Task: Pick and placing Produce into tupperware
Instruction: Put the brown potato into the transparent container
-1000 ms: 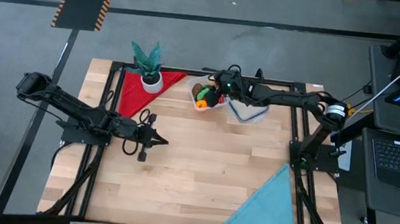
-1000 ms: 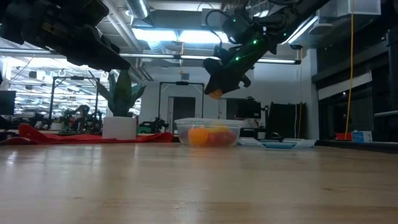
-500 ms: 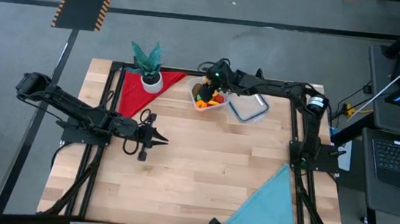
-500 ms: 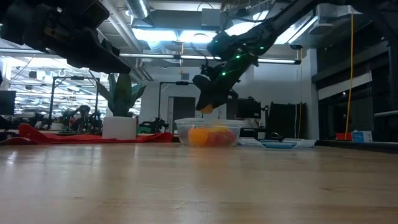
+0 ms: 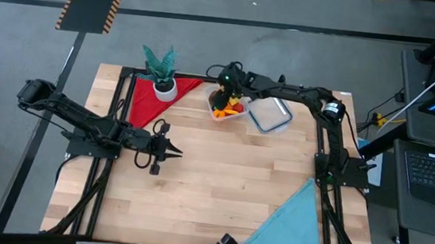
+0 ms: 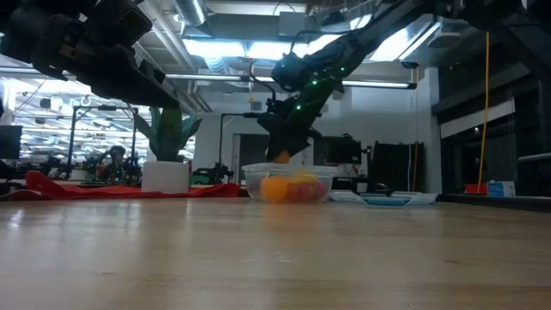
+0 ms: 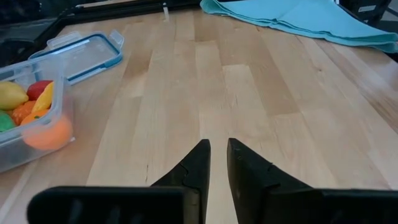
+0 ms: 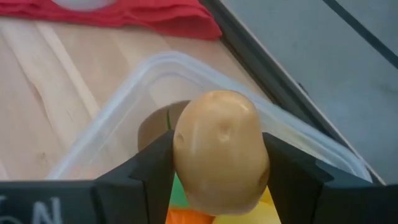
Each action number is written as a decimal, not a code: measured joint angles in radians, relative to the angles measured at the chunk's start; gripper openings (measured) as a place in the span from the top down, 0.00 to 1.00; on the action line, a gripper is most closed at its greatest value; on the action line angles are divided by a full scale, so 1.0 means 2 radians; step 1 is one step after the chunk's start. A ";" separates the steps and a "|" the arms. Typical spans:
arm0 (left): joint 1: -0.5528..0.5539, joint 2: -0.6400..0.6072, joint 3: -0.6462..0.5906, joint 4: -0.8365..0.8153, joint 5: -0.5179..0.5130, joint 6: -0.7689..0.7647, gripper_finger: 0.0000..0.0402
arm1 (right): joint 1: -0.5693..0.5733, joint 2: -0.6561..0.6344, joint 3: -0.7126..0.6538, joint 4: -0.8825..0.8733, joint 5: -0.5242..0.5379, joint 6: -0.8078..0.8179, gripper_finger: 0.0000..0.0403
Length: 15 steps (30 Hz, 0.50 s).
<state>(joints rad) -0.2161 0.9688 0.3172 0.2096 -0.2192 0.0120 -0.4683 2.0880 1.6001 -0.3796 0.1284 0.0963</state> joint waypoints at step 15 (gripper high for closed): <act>0.000 0.000 0.000 0.000 0.000 -0.002 0.97 | 0.000 0.000 -0.001 -0.014 0.000 0.004 0.47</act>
<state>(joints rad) -0.2161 0.9688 0.3172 0.2096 -0.2194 0.0090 -0.4683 2.0883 1.5982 -0.4076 0.1276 0.1035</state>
